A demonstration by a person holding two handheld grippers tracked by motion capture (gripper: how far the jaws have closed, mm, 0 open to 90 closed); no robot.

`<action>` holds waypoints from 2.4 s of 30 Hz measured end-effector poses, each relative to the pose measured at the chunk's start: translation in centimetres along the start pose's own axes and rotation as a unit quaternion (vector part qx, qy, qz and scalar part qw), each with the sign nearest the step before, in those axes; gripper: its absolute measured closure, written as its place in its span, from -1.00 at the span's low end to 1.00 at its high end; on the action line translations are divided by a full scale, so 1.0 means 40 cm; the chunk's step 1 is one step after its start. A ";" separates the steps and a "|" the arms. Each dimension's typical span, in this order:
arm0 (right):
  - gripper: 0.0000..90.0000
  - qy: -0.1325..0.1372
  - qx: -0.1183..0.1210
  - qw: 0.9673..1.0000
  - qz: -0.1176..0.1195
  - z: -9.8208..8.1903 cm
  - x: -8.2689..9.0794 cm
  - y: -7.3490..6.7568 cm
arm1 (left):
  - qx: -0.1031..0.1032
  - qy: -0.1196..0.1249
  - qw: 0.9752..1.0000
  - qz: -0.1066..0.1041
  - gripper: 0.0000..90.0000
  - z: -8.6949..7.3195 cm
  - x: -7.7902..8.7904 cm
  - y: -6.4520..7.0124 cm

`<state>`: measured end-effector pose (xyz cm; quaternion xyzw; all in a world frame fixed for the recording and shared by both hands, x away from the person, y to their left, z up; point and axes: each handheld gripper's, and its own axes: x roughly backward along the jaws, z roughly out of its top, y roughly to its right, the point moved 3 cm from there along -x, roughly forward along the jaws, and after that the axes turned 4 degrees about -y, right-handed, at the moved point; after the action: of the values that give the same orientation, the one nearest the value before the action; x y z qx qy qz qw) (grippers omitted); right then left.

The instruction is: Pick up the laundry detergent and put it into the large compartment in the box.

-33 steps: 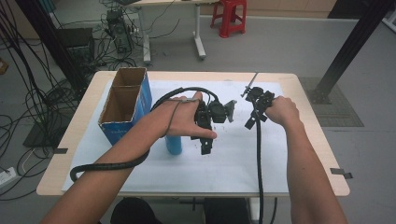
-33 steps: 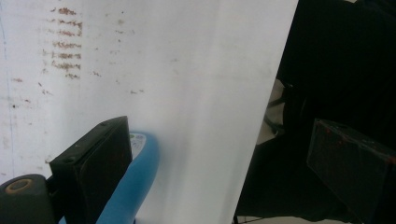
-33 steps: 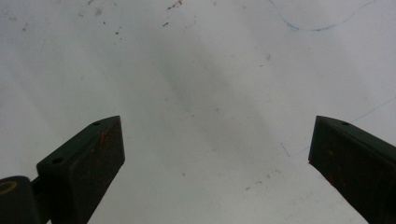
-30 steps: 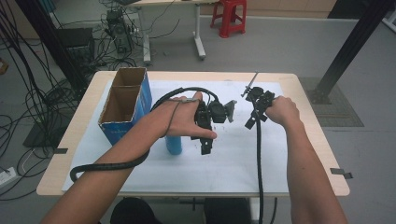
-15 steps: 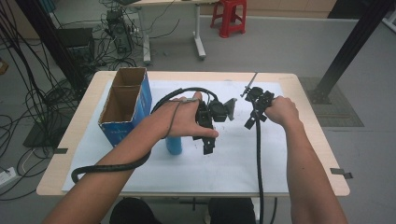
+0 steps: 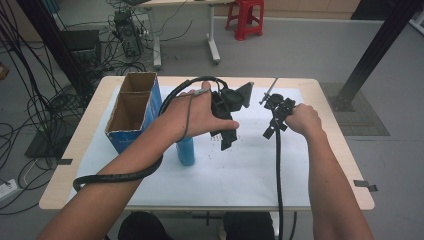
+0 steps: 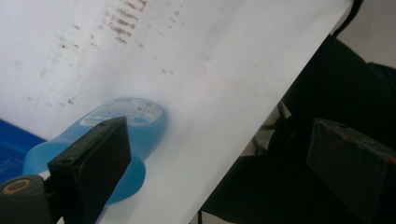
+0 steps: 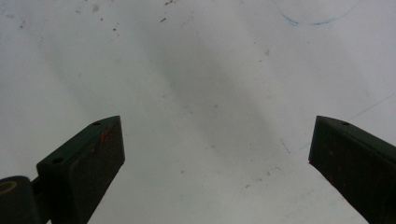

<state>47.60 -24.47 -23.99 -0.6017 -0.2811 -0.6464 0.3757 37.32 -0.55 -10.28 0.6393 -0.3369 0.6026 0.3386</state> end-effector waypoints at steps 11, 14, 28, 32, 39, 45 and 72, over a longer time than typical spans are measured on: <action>-0.93 0.002 0.001 1.000 -0.001 -0.002 0.003 -0.004 | 0.105 0.016 0.994 0.019 -0.86 -0.035 0.094 -0.017; -0.93 0.003 0.000 1.000 -0.001 -0.004 0.004 -0.005 | 0.135 0.024 0.990 0.018 -0.85 -0.049 0.111 -0.027; -0.93 0.004 0.004 1.000 -0.006 0.000 0.016 -0.015 | 0.268 0.036 0.963 0.009 -0.85 -0.103 0.156 -0.124; -0.93 0.007 0.005 1.000 -0.006 -0.001 0.016 -0.016 | 0.296 0.033 0.955 0.007 -0.84 -0.111 0.157 -0.143; -0.93 0.009 0.006 1.000 -0.006 -0.004 0.018 -0.019 | 0.344 0.016 0.939 -0.003 -0.84 -0.123 0.138 -0.178; -0.93 0.011 0.004 1.000 -0.007 -0.008 0.023 -0.022 | 0.374 0.009 0.927 -0.015 -0.84 -0.133 0.124 -0.199; -0.93 0.023 0.006 1.000 0.002 -0.020 0.020 -0.019 | 0.472 0.002 0.881 -0.047 -0.84 -0.130 0.055 -0.223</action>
<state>46.52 -24.82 -23.23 -0.5848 -0.2752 -0.6575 0.3872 42.11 8.61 -8.07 0.7371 0.0182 0.6751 0.0258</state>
